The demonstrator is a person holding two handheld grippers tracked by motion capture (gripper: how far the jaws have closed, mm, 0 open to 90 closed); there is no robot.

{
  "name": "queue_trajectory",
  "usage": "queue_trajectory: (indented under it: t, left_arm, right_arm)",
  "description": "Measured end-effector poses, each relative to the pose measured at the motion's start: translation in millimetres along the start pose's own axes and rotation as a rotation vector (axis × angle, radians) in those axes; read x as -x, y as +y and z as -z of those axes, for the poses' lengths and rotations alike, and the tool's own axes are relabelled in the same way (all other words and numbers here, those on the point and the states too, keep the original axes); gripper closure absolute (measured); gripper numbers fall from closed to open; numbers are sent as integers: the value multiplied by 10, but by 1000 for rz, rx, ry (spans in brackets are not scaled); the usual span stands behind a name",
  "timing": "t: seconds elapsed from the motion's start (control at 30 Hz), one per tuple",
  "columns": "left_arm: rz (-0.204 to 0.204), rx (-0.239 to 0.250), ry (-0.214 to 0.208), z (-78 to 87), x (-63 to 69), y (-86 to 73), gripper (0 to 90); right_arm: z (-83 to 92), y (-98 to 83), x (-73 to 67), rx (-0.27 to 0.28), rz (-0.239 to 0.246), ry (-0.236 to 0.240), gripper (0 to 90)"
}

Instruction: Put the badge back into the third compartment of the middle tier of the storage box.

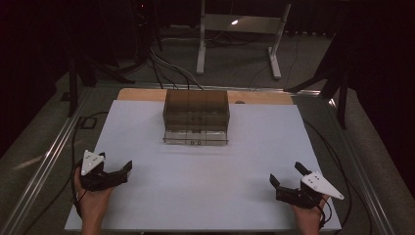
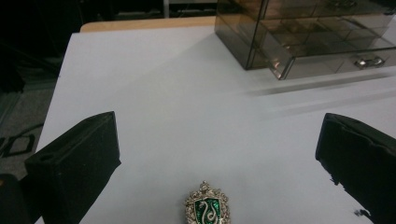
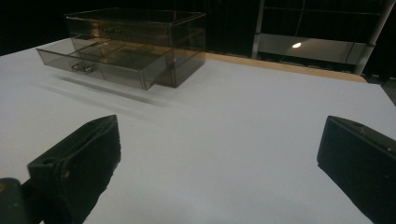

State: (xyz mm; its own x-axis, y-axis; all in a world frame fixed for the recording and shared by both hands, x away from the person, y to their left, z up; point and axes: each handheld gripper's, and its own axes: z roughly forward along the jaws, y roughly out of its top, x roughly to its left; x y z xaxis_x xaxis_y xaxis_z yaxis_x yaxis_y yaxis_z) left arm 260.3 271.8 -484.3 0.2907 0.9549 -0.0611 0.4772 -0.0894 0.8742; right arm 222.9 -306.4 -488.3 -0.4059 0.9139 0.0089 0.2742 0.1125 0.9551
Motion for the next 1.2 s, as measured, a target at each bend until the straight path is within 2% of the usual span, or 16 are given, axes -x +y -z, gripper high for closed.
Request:
queue_trajectory:
  t: [0.5,0.8,0.9,1.0,1.07,1.13,1.2]
  left_arm:
    - [8,-96,4,-123,-86,-25,16]
    - [25,-168,10,-182,-143,-43,79]
    - [37,-197,-2,-197,-153,-66,85]
    - [30,-226,1,-203,-140,-113,157]
    - [33,-243,-6,-202,-137,-152,165]
    - [26,-257,9,-197,-135,-188,179]
    - [27,-260,12,-193,-135,-203,250]
  right_arm:
    - [1,0,4,1,-2,0,0]
    - [0,0,6,1,-2,0,0]
    - [0,0,8,2,-3,0,0]
    - [0,0,9,2,-4,0,0]
    - [1,1,9,2,-3,0,0]
    - [-1,-1,10,2,-5,-1,0]
    - [-3,-1,11,1,-6,0,0]
